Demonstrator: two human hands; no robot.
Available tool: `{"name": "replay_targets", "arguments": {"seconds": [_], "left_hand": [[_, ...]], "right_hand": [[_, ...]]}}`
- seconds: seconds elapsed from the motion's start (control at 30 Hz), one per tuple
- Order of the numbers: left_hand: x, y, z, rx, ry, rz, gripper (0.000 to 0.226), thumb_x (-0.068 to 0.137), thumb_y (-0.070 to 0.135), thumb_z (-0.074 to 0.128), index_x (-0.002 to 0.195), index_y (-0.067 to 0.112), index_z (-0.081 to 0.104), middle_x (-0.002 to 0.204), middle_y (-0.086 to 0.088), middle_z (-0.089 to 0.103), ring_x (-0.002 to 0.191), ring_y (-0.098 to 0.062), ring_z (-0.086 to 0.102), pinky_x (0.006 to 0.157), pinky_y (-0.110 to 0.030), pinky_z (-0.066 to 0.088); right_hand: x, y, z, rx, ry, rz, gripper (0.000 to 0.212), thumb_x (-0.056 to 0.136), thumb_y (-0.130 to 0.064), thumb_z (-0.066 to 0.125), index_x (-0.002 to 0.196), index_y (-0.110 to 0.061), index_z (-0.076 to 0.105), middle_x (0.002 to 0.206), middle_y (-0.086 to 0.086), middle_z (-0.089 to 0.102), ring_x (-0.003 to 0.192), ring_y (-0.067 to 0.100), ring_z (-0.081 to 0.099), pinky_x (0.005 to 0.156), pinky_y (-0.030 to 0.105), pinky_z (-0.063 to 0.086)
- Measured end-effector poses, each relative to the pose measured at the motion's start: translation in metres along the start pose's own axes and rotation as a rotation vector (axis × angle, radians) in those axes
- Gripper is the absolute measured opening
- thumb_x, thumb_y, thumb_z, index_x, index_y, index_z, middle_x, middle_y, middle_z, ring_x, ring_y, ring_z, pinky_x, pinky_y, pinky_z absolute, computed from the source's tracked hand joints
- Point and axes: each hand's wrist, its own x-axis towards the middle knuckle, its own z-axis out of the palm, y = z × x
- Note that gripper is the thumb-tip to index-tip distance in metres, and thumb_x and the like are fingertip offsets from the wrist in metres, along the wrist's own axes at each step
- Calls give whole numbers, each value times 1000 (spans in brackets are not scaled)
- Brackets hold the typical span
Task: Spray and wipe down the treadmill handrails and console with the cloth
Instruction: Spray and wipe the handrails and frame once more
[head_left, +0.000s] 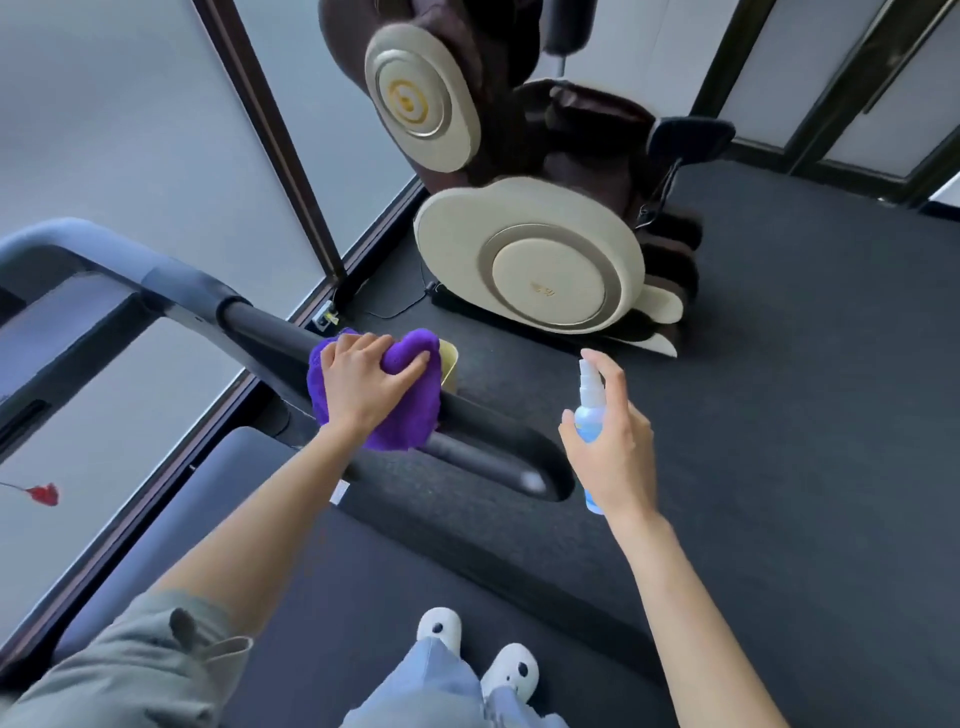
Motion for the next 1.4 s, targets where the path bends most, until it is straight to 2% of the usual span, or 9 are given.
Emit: {"name": "replay_targets", "arguments": {"seconds": [0.2, 0.33, 0.5, 0.67, 1.03, 1.13, 1.23, 1.33, 1.4], "left_hand": [[-34, 68, 28, 108, -83, 63, 46, 79, 63, 44, 64, 22, 56, 72, 6, 65, 83, -25, 54, 84, -40, 31], [-72, 115, 44, 70, -135, 222, 41, 77, 60, 54, 71, 21, 62, 72, 6, 64, 77, -24, 55, 82, -39, 36], [-40, 70, 28, 101, -153, 370, 48, 77, 72, 47, 66, 25, 47, 67, 3, 59, 71, -25, 55, 72, -36, 37], [-9, 27, 12, 74, -75, 219, 51, 77, 70, 40, 58, 23, 45, 62, 3, 60, 71, -26, 55, 76, -38, 35], [-52, 92, 36, 36, -50, 180, 43, 76, 61, 51, 61, 21, 53, 61, 6, 61, 69, -21, 54, 78, -35, 33], [-62, 99, 45, -10, 58, 124, 39, 75, 58, 54, 65, 20, 60, 63, 8, 62, 73, -20, 57, 82, -33, 33], [-75, 113, 57, -29, 189, 18, 36, 74, 55, 58, 67, 20, 63, 67, 9, 62, 77, -19, 59, 88, -32, 35], [-89, 137, 67, -76, 312, -127, 33, 74, 50, 63, 72, 17, 66, 78, 6, 64, 86, -21, 59, 96, -37, 38], [-97, 151, 72, -113, 384, -257, 33, 75, 45, 67, 77, 13, 67, 89, 2, 64, 94, -24, 57, 99, -45, 38]], "right_hand": [[-14, 20, -18, -47, 80, 21, 63, 82, -4, 64, 135, -27, 42, 114, -4, 65, 86, 28, 62, 72, 35, 49], [-15, 20, -28, -74, 141, 4, 64, 81, -3, 66, 134, -27, 41, 126, -10, 60, 90, 28, 63, 73, 32, 48], [-8, 7, -23, -69, 151, 4, 62, 82, -4, 64, 134, -29, 40, 119, -11, 61, 84, 27, 61, 73, 33, 49], [-14, 0, -16, -72, 181, 25, 62, 82, -3, 64, 133, -29, 41, 111, -10, 64, 79, 24, 61, 68, 31, 48], [1, 18, -23, 16, 143, -59, 61, 82, -2, 65, 133, -27, 42, 114, -8, 64, 82, 26, 61, 71, 37, 51], [16, 36, -32, 26, 104, -136, 61, 82, -3, 65, 133, -27, 42, 102, -24, 59, 80, 21, 58, 71, 33, 50], [34, 59, -43, 60, 29, -224, 60, 81, 0, 66, 134, -20, 44, 112, -45, 47, 90, 13, 58, 77, 24, 44], [55, 80, -58, 96, -85, -305, 61, 81, 0, 67, 133, -21, 44, 118, -26, 56, 94, -11, 50, 76, 11, 35], [64, 88, -66, 98, -170, -362, 62, 82, -2, 67, 132, -27, 41, 117, -28, 54, 90, -4, 53, 73, 13, 35]]}}
